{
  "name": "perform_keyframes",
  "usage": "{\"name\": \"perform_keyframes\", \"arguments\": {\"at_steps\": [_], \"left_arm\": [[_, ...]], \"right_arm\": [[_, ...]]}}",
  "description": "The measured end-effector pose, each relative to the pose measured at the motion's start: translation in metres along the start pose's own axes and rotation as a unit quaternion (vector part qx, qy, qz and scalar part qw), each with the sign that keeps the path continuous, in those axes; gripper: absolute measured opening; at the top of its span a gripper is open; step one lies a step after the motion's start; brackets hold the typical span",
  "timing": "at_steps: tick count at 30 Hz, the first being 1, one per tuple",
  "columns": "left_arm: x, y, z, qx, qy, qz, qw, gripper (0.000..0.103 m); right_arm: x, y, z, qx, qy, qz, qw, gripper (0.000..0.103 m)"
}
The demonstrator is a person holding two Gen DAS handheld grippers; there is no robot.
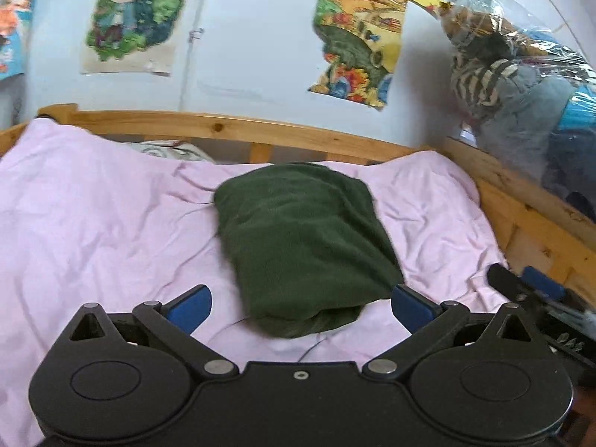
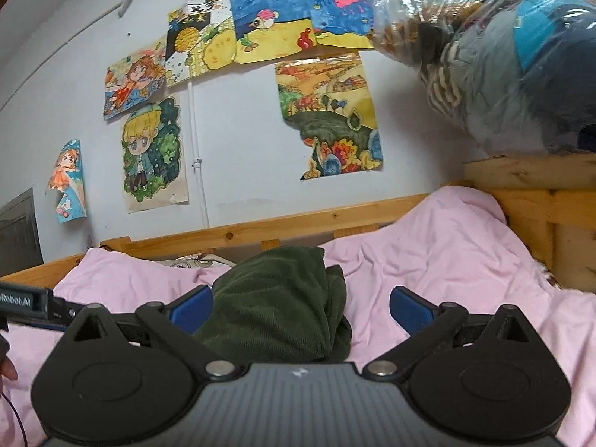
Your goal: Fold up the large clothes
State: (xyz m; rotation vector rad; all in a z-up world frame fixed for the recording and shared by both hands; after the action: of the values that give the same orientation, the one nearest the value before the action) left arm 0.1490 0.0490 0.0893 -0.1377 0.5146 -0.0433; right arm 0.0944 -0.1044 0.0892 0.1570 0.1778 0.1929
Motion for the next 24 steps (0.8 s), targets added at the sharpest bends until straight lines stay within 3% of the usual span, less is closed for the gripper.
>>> {"name": "perform_keyframes", "arguments": {"at_steps": [8,24], "left_arm": [[-0.017,0.016,-0.024,-0.005,-0.007,0.045,0.9989,0.102],[-0.008,0.019,-0.04,0.014,0.008,0.047,0.9988,0.102]], "right_arm": [[-0.025,0.019,-0.012,0.001,0.017,-0.024,1.0,0.103],[-0.011,0.011,-0.028,0.007,0.054,-0.041,0.998,0.103]]}}
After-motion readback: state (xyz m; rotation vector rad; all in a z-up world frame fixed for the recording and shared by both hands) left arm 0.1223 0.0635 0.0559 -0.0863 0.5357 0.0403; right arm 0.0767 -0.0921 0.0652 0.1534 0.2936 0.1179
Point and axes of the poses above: each gripper's, at about its wrist camera, not at the fingertips, and x roughly the way its jaws point, y to its left, z to its top, the point moved 1 cm from there along x, roughly the way its jaws point, and after that the axes turned 9 degrees about z, right-handed, at the moved point
